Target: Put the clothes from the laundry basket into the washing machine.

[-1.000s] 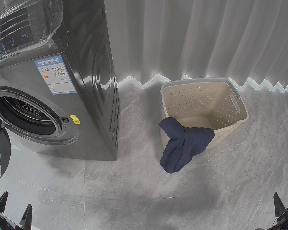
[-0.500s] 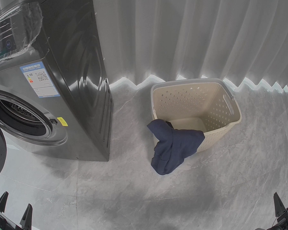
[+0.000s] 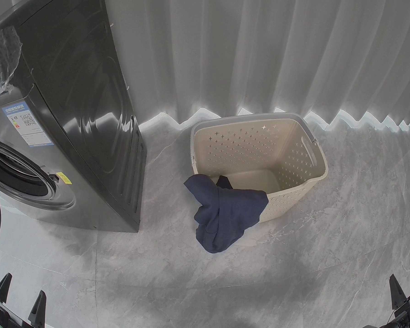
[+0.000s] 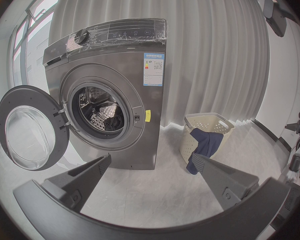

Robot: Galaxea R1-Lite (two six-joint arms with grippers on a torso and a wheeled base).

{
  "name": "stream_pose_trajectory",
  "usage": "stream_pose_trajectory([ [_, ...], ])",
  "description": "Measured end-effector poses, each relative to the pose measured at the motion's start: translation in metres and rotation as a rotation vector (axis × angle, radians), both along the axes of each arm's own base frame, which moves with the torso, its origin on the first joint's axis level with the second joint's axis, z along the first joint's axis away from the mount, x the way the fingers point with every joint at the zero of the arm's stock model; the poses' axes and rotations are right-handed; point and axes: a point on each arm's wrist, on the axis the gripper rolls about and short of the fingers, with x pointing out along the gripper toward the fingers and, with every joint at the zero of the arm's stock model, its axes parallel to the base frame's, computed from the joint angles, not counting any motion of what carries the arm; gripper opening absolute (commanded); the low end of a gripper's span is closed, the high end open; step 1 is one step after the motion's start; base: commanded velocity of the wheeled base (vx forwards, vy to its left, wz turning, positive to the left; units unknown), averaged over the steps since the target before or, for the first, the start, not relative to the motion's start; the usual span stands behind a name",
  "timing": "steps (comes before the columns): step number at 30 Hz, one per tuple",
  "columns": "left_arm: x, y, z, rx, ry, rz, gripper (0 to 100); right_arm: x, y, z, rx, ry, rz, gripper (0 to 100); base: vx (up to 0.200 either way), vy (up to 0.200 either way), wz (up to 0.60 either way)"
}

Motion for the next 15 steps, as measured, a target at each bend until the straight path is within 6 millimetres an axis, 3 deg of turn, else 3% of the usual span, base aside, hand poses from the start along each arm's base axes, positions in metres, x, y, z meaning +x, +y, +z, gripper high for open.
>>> stream_pose_trajectory([
  [8,0.000,0.000,0.000,-0.001,0.000,0.000,100,0.000,0.000,0.002,0.004,-0.016,0.008,100,0.000,0.000,0.00],
  [15,0.000,0.000,0.000,-0.001,0.000,0.001,100,-0.007,0.001,0.038,0.012,-0.092,0.052,100,0.000,0.000,0.00],
])
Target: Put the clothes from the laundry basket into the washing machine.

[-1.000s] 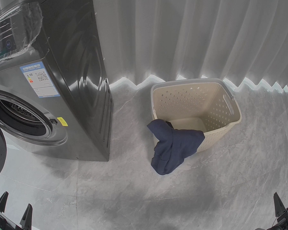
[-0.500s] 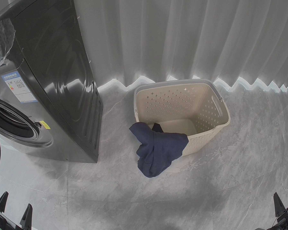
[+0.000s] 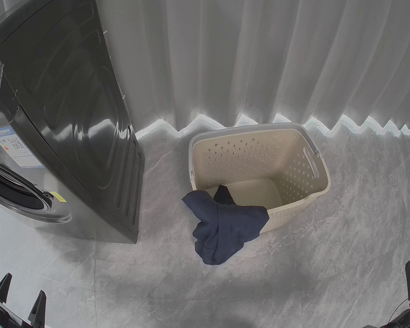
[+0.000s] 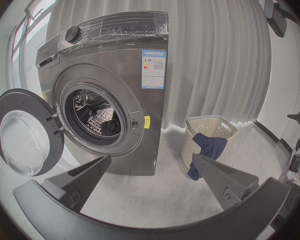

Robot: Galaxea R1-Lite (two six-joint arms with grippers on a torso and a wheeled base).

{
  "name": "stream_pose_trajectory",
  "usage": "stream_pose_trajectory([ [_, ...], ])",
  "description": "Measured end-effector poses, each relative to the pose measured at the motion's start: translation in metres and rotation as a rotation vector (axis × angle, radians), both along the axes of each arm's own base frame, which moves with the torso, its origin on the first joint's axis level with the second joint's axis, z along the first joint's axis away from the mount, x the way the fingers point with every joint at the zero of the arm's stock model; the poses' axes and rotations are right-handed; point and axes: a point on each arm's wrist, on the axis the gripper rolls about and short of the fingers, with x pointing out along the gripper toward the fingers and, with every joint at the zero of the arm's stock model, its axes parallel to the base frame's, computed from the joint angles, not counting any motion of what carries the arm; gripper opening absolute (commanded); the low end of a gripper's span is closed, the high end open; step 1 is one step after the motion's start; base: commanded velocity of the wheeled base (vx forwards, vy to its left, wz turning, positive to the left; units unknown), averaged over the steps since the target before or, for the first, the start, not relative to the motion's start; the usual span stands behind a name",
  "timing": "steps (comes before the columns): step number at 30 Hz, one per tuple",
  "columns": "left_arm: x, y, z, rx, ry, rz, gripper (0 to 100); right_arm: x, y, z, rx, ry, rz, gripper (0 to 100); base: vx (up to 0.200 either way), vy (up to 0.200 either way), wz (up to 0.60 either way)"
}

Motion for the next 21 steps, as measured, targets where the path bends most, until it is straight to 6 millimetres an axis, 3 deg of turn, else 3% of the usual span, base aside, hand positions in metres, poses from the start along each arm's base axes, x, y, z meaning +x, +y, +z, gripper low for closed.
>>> stream_pose_trajectory([
  [8,0.000,0.000,0.000,-0.005,0.000,0.001,100,0.035,0.002,0.020,0.068,0.149,0.104,100,0.000,0.000,0.00],
  [18,0.000,0.000,0.000,-0.007,-0.001,0.002,100,0.107,0.015,0.030,0.132,0.286,0.225,100,0.000,0.000,0.00],
  [21,0.000,0.000,0.000,-0.007,-0.001,0.002,100,0.130,0.025,0.028,0.138,0.315,0.257,100,-0.200,0.000,0.00],
])
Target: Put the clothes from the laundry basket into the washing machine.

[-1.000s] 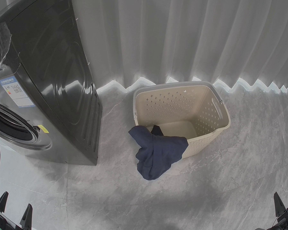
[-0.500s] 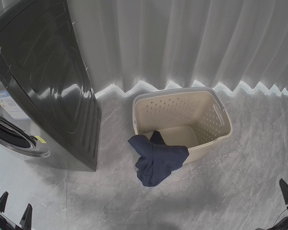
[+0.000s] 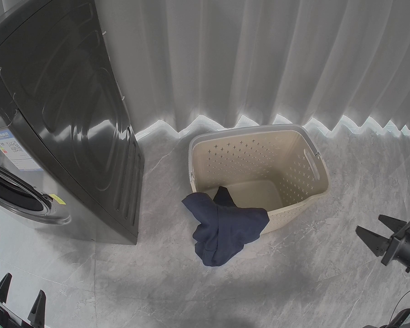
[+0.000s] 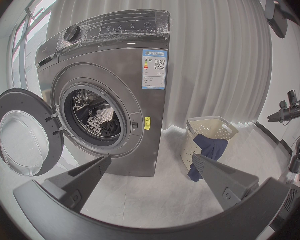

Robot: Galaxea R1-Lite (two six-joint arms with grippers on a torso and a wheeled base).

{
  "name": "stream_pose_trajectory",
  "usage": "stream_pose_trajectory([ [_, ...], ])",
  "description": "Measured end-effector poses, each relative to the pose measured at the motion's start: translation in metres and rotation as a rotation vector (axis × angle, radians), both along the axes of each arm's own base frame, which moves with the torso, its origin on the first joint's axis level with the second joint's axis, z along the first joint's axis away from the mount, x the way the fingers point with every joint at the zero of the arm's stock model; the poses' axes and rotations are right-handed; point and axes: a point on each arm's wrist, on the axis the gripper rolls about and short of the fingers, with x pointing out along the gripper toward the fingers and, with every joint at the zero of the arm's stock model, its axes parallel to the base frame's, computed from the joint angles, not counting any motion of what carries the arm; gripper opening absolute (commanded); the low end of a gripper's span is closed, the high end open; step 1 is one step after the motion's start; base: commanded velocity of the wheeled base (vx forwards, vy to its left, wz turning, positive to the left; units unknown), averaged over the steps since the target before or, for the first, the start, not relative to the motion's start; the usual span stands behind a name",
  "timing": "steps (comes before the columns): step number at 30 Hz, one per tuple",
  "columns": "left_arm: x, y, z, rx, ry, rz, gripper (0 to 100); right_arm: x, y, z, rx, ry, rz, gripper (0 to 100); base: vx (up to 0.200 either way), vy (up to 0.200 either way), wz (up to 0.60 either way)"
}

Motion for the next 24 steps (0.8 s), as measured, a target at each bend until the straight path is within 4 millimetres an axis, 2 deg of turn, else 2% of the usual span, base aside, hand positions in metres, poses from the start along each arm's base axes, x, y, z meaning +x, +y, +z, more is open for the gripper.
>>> stream_pose_trajectory([
  [3,0.000,0.000,0.000,0.001,0.000,0.000,100,0.022,0.013,-0.005,0.004,0.027,0.033,100,-0.200,0.000,0.00],
  [11,0.000,0.000,0.000,-0.001,0.000,0.001,100,0.071,0.063,-0.021,0.000,0.088,0.101,100,0.000,0.000,0.00],
  [16,0.000,0.000,0.000,-0.001,0.000,0.001,100,0.088,0.088,-0.032,-0.025,0.132,0.126,100,0.000,0.000,0.00],
  [24,0.000,0.000,0.000,-0.003,0.000,0.001,100,0.108,0.112,-0.058,-0.062,0.215,0.141,100,0.000,0.000,0.00],
])
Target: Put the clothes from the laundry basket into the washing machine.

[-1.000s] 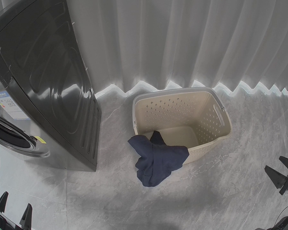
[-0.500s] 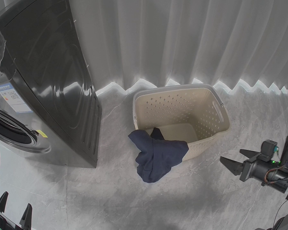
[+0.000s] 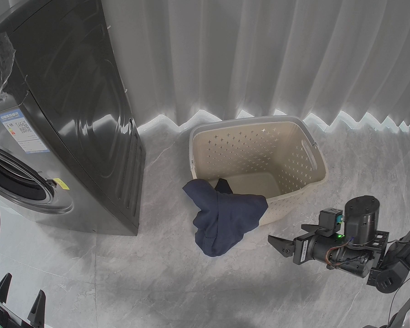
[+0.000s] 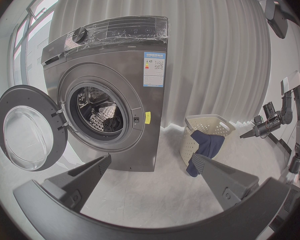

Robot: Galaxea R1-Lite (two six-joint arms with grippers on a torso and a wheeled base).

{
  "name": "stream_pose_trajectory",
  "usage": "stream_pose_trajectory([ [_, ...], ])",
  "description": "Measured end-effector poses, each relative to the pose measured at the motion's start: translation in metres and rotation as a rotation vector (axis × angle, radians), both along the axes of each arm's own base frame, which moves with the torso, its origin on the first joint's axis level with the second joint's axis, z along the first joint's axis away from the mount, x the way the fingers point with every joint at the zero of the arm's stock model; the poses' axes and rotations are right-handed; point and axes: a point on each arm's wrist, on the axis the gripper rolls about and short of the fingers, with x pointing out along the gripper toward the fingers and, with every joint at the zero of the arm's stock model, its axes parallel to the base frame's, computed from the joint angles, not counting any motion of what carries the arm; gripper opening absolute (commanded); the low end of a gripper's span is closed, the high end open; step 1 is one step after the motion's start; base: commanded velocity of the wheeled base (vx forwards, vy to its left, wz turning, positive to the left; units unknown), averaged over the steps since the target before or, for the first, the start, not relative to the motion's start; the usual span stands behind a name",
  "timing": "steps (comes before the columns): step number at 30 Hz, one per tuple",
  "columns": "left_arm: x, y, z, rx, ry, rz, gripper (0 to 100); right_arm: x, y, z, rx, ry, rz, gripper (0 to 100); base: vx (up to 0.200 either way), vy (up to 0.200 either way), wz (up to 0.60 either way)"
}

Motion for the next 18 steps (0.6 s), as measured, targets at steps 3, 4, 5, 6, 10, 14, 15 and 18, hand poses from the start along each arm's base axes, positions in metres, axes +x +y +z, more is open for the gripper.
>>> stream_pose_trajectory([
  [3,0.000,0.000,0.000,0.000,0.000,0.000,100,0.008,0.009,-0.007,-0.013,0.013,-0.010,100,0.000,0.000,0.00],
  [4,0.000,0.000,0.000,0.000,0.000,0.000,100,0.011,0.013,-0.010,-0.016,0.016,-0.010,100,0.000,0.000,0.00],
  [5,0.000,0.000,0.000,0.000,0.000,0.000,100,0.013,0.015,-0.012,-0.019,0.020,-0.009,100,0.000,0.000,0.00],
  [6,0.000,0.000,0.000,-0.001,0.000,0.000,100,0.015,0.018,-0.014,-0.022,0.024,-0.007,100,0.000,0.000,0.00],
  [10,0.000,0.000,0.000,0.000,0.000,-0.001,100,0.022,0.028,-0.022,-0.025,0.030,0.005,100,0.000,0.000,0.00],
  [14,0.000,0.000,0.000,0.000,0.000,-0.001,100,0.030,0.036,-0.029,-0.022,0.028,0.017,100,0.000,0.000,0.00],
  [15,0.000,0.000,0.000,0.000,0.000,-0.001,100,0.033,0.038,-0.031,-0.020,0.027,0.020,100,0.000,0.000,0.00],
  [18,0.000,0.000,0.000,0.000,0.000,0.000,100,0.040,0.045,-0.036,-0.019,0.026,0.027,100,0.000,0.000,0.00],
])
